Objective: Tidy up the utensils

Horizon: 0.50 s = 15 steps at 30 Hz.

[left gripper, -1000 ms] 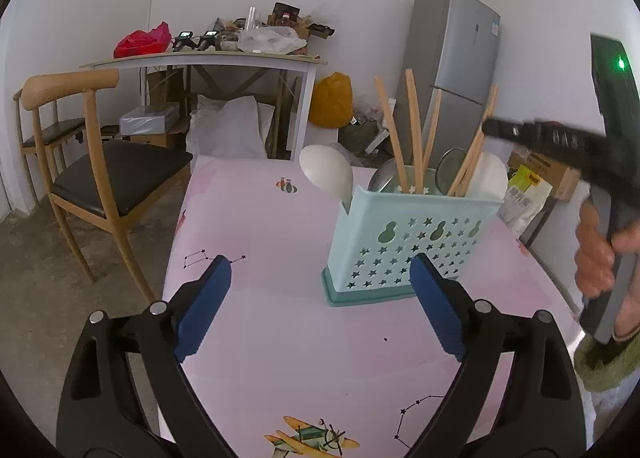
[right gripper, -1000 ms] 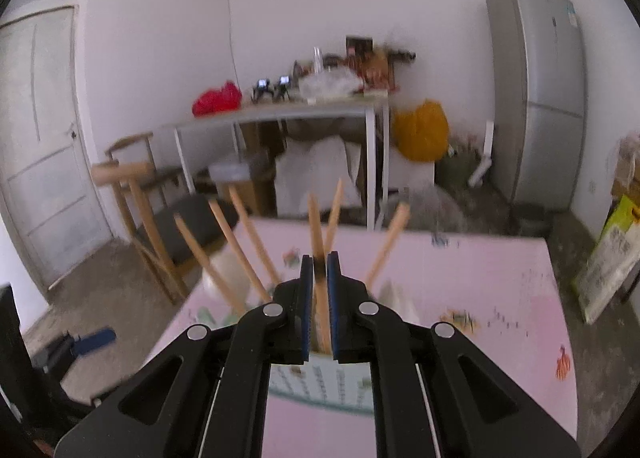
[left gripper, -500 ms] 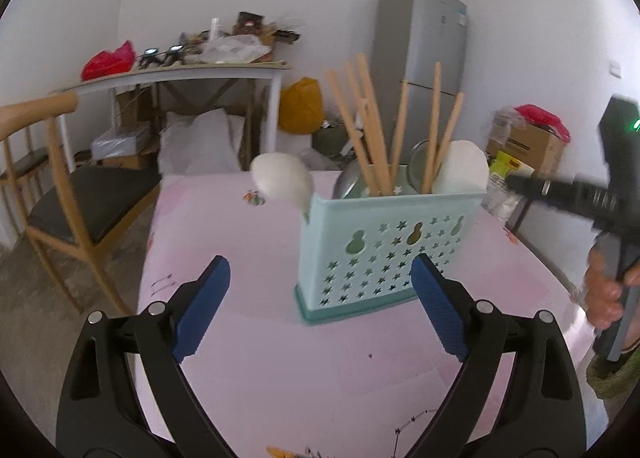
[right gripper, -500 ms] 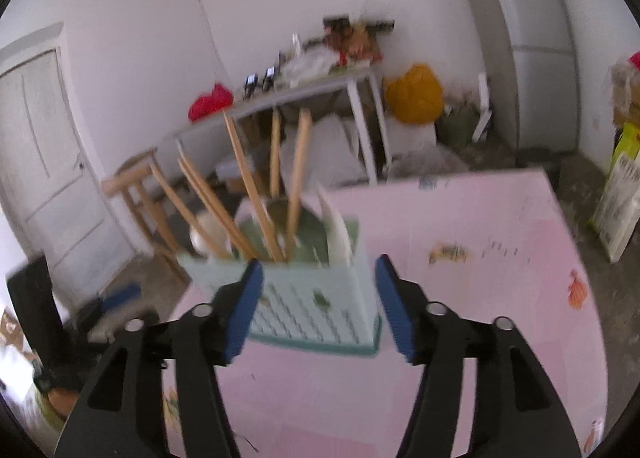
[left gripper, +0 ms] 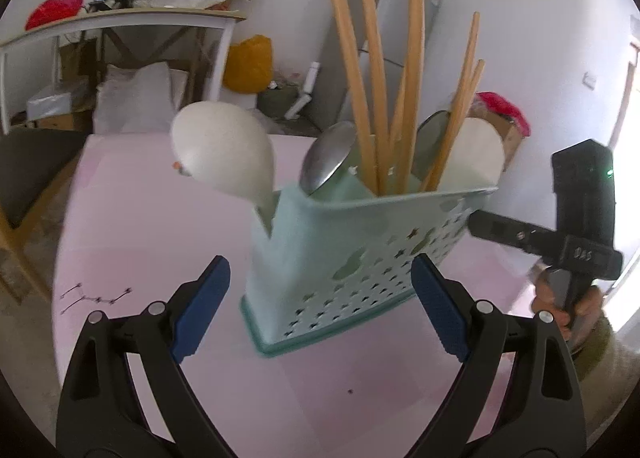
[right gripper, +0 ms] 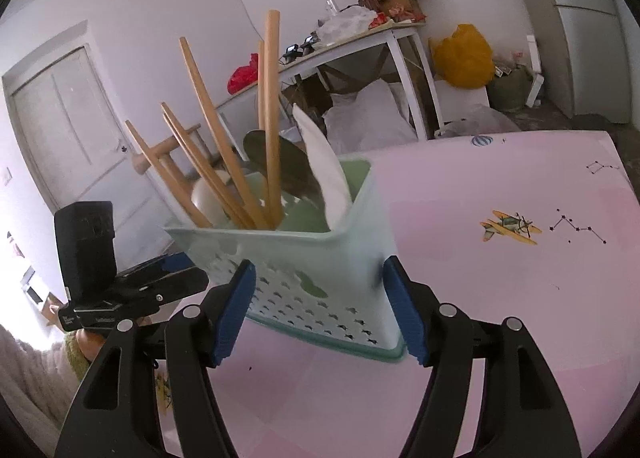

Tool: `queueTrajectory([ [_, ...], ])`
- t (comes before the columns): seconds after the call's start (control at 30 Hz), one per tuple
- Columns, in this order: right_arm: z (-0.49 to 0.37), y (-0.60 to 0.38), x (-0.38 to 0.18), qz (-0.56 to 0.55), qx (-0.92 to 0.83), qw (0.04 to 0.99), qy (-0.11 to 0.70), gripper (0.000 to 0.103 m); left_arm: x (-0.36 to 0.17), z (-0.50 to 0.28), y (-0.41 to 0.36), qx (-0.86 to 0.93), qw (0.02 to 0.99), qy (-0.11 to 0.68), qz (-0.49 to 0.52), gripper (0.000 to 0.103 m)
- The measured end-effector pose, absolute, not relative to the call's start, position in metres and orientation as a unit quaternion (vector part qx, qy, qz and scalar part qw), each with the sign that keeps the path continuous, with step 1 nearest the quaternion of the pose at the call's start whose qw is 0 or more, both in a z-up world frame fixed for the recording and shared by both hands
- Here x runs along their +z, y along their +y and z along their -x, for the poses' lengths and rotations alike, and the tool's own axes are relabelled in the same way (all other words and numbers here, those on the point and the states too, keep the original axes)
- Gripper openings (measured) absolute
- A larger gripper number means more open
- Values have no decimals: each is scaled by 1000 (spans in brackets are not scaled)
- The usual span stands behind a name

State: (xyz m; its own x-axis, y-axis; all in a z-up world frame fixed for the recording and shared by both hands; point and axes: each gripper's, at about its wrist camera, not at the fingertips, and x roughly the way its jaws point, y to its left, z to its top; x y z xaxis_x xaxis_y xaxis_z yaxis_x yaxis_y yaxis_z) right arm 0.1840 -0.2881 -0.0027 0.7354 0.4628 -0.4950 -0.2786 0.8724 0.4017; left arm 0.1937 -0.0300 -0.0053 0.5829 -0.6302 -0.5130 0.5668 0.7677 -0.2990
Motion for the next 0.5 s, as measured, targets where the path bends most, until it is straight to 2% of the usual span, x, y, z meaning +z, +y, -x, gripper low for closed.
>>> queueTrajectory([
  [0.5, -173, -271, 4, -154, 192, 916, 318, 65, -2, -184, -29, -337, 885, 315, 56, 88],
])
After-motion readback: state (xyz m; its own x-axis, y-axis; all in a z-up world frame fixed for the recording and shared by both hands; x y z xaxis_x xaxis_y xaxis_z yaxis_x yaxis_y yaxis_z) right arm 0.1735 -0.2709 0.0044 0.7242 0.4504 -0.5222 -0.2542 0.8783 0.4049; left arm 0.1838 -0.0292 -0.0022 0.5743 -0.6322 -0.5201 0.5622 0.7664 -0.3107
